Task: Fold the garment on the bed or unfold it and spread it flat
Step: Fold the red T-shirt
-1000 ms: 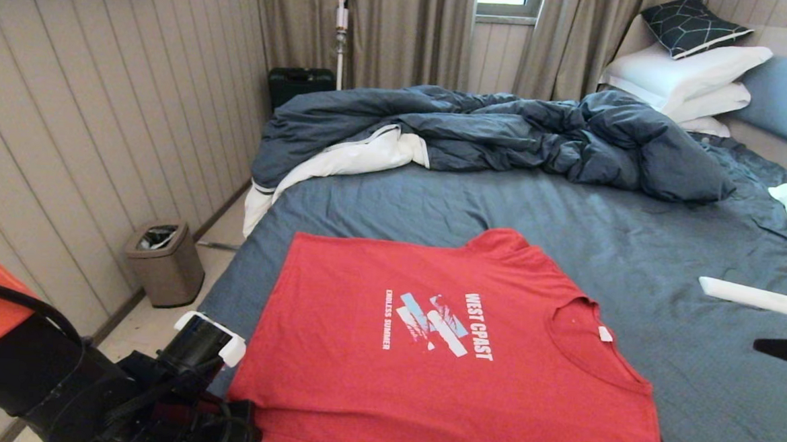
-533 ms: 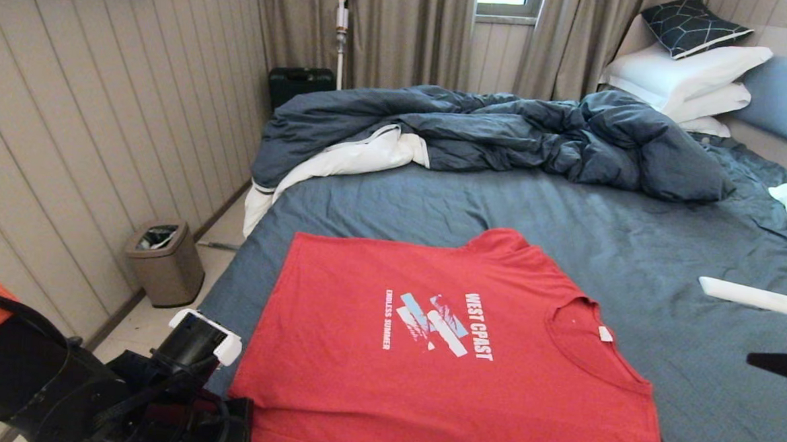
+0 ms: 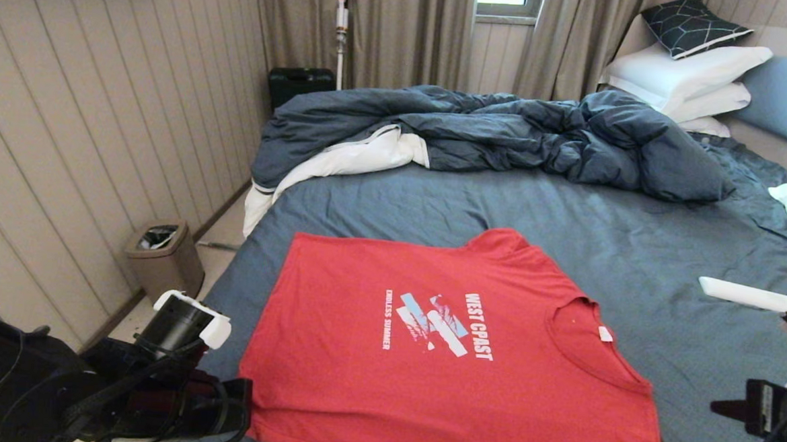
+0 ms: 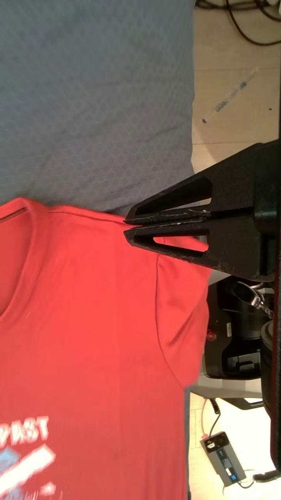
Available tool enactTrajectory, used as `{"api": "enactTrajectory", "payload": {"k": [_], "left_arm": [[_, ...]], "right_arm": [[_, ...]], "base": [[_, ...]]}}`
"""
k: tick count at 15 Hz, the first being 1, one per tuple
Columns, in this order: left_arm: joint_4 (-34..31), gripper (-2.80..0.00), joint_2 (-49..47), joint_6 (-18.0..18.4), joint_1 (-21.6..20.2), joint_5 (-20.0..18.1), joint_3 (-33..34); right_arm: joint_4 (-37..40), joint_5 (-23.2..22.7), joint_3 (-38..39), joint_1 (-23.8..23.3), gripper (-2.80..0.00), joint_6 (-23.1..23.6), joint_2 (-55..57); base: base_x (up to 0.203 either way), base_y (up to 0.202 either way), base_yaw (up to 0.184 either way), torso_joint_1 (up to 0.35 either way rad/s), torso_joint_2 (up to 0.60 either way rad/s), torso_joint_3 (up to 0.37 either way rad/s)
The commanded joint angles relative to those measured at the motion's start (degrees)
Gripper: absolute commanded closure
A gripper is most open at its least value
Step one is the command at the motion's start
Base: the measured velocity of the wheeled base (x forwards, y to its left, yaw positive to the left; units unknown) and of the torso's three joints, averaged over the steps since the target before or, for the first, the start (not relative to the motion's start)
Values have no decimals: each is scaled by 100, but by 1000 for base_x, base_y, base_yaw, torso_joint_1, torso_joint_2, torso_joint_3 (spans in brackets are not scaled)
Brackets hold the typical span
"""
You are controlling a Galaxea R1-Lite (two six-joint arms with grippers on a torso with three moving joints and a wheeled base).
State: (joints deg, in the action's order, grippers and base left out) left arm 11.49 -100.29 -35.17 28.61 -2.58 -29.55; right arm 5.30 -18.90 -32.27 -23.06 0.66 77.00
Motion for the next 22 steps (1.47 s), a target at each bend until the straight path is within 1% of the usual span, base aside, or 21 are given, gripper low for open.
{"api": "enactTrajectory", "payload": {"k": [1, 4, 5, 7, 9, 13, 19, 20, 22], "left_arm": [[-40, 0, 130, -25, -8, 1, -112], [-362, 0, 300, -25, -22, 2, -382], [-439, 0, 314, -32, -22, 3, -451], [-481, 0, 343, -34, -57, 20, -516], [-484, 0, 258, -30, -101, 20, -551], [-508, 0, 203, -34, -137, 20, -622], [-508, 0, 290, -32, -144, 20, -613], [-510, 0, 306, -34, -151, 20, -596], [-510, 0, 361, -35, -154, 20, -563]], "right_arm": [[-263, -12, 269, 7, 0, 9, 417], [-682, 1, 570, 13, 0, 36, 618], [-741, -5, 690, 13, 0, 111, 614], [-758, -24, 928, 31, 0, 291, 555], [-829, -26, 1148, 71, 0, 318, 595], [-1595, -34, 1364, 41, 0, 320, 983], [-1625, -34, 1399, 50, 0, 297, 511], [-1664, -42, 1416, 48, -280, 302, 447], [-1655, -43, 1391, 48, -280, 259, 447]], "base": [[0, 0, 0, 0, 0, 0], [0, 0, 0, 0, 0, 0], [0, 0, 0, 0, 0, 0], [0, 0, 0, 0, 0, 0], [0, 0, 0, 0, 0, 0], [0, 0, 0, 0, 0, 0], [0, 0, 0, 0, 0, 0], [0, 0, 0, 0, 0, 0], [0, 0, 0, 0, 0, 0]]}}
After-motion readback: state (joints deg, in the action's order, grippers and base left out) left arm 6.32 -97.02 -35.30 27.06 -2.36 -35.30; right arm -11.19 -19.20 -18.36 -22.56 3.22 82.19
